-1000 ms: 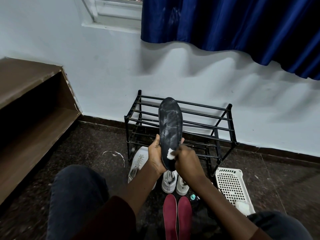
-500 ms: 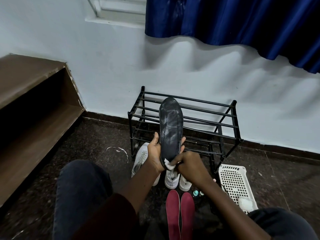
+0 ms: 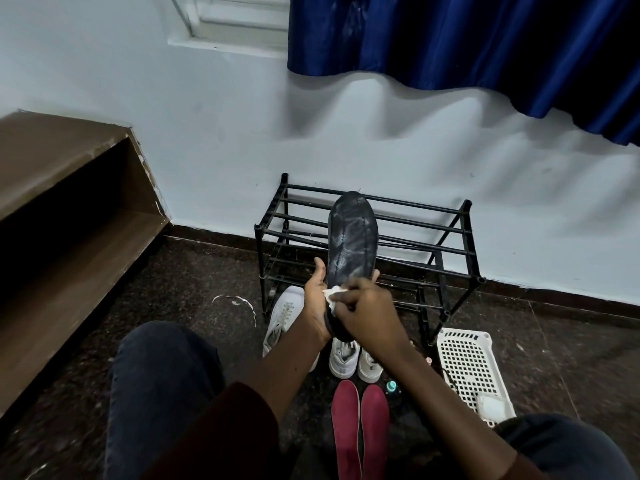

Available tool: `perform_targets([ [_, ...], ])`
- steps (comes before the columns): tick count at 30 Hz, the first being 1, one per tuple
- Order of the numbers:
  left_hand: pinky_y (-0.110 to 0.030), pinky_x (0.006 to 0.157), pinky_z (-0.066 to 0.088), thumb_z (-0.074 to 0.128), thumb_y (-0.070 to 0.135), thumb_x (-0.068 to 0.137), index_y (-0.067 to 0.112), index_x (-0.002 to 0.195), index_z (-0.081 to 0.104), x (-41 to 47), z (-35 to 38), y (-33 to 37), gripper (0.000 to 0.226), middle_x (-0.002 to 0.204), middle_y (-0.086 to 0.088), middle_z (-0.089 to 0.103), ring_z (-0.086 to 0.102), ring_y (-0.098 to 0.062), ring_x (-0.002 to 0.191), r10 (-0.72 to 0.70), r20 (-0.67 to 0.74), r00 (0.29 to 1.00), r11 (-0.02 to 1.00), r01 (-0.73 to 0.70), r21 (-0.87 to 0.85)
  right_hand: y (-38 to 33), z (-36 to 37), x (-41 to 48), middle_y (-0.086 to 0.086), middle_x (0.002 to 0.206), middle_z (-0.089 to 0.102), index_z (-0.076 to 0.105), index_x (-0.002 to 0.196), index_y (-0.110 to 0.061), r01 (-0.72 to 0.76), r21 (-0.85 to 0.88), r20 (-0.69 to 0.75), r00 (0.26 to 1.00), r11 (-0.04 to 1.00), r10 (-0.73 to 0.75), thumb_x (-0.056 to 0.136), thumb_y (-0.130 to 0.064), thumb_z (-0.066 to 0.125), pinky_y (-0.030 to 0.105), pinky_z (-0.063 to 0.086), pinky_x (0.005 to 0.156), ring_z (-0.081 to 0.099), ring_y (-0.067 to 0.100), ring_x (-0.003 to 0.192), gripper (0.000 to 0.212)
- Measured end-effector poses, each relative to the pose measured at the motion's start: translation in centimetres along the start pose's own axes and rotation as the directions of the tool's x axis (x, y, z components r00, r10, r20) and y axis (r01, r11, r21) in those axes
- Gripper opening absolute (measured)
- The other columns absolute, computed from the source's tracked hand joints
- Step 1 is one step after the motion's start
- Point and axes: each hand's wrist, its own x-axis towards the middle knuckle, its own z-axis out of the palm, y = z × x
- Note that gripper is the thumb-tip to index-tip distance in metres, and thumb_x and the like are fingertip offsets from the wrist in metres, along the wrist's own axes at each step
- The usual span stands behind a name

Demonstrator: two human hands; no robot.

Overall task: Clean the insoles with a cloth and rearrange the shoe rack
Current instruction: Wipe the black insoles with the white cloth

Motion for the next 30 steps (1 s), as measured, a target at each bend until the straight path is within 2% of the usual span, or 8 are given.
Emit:
perform_targets([
  [5,-0.039,0.088,0.051,0.031,0.064,0.092,0.001,0.130,0.052,-0.2,-0.5,0.7,0.076,0.122,-0.024,0.058,0.061,-0.033,0.106,0.015,-0.086,0.996,0.998,-0.021,-0.064,0.0,0.7,-1.6,0.005,0.068,0.070,0.072,0.064,-0.007,0.215,-0.018,0.097,0.972,0.976,-0.213,0.059,0.000,0.062,0.017,0.041,0.063,0.066,0.018,0.061,0.013],
  [8,-0.037,0.089,0.050,0.034,0.055,0.095,0.001,0.134,0.048,-0.5,-0.3,0.8,0.068,0.121,-0.025,0.058,0.061,-0.033,0.105,-0.018,-0.088,0.996,0.999,0.015,-0.032,-0.1,0.8,-1.9,0.004,0.069,0.071,0.072,0.071,-0.008,0.182,0.000,0.058,0.982,0.983,-0.182,0.060,0.006,0.064,0.014,0.041,0.063,0.063,0.011,0.062,0.020],
  [13,-0.035,0.105,0.039,0.043,0.046,0.093,0.003,0.130,0.052,-1.0,0.4,0.3,0.057,0.123,-0.016,0.056,0.053,-0.025,0.115,-0.087,-0.125,0.988,0.996,0.086,-0.012,0.2,0.8,1.2,0.009,0.075,0.071,0.074,0.074,-0.005,0.175,-0.074,0.058,0.984,0.982,-0.171,0.060,0.013,0.065,0.023,0.042,0.066,0.066,0.023,0.067,0.024],
  [18,-0.019,0.101,0.032,0.081,-0.009,0.058,-0.012,0.098,0.064,-1.5,0.4,-1.0,0.043,0.091,-0.023,0.065,0.062,-0.027,0.091,-0.039,-0.067,0.997,0.984,0.026,-0.177,1.6,1.2,3.9,0.013,0.082,0.067,0.074,0.076,-0.001,0.141,-0.173,0.024,0.990,0.975,-0.139,0.066,0.013,0.068,0.023,0.048,0.061,0.066,0.028,0.070,0.019],
  [21,-0.015,0.108,0.027,0.083,0.000,0.061,-0.006,0.105,0.065,-1.7,0.6,-0.9,0.048,0.101,-0.017,0.064,0.060,-0.022,0.101,-0.036,-0.071,0.997,0.989,0.026,-0.147,1.5,1.5,3.3,0.017,0.088,0.063,0.074,0.080,0.001,0.130,-0.163,-0.038,0.990,0.978,-0.138,0.071,0.012,0.064,0.024,0.048,0.067,0.064,0.030,0.074,0.017],
  [24,-0.031,0.086,0.054,0.057,0.024,0.087,-0.003,0.111,0.062,-2.0,0.9,-0.7,0.037,0.097,-0.018,0.065,0.066,-0.027,0.094,-0.075,-0.070,0.995,0.984,0.062,-0.168,0.9,2.3,1.5,0.016,0.090,0.065,0.074,0.077,-0.001,0.164,-0.109,-0.067,0.983,0.980,-0.172,0.067,0.015,0.062,0.017,0.042,0.077,0.063,0.019,0.078,0.022],
  [27,-0.031,0.081,0.056,0.055,0.028,0.082,-0.006,0.103,0.068,-2.4,1.2,-0.7,0.042,0.094,-0.018,0.066,0.068,-0.027,0.091,-0.041,-0.074,0.996,0.991,0.032,-0.127,0.2,2.3,0.2,0.015,0.109,0.062,0.069,0.100,-0.002,0.144,-0.166,0.061,0.989,0.976,-0.135,0.084,0.007,0.053,0.030,0.033,0.099,0.055,0.026,0.106,0.025],
  [30,-0.024,0.077,0.051,0.060,0.017,0.073,-0.003,0.087,0.066,-2.9,1.1,-1.0,0.026,0.081,-0.012,0.061,0.064,-0.021,0.078,0.010,-0.114,0.993,0.980,-0.032,-0.195,-0.7,1.2,1.0,0.017,0.093,0.065,0.070,0.085,0.006,0.107,-0.112,0.033,0.994,0.988,-0.104,0.080,0.013,0.056,0.012,0.038,0.077,0.061,0.019,0.082,0.017],
])
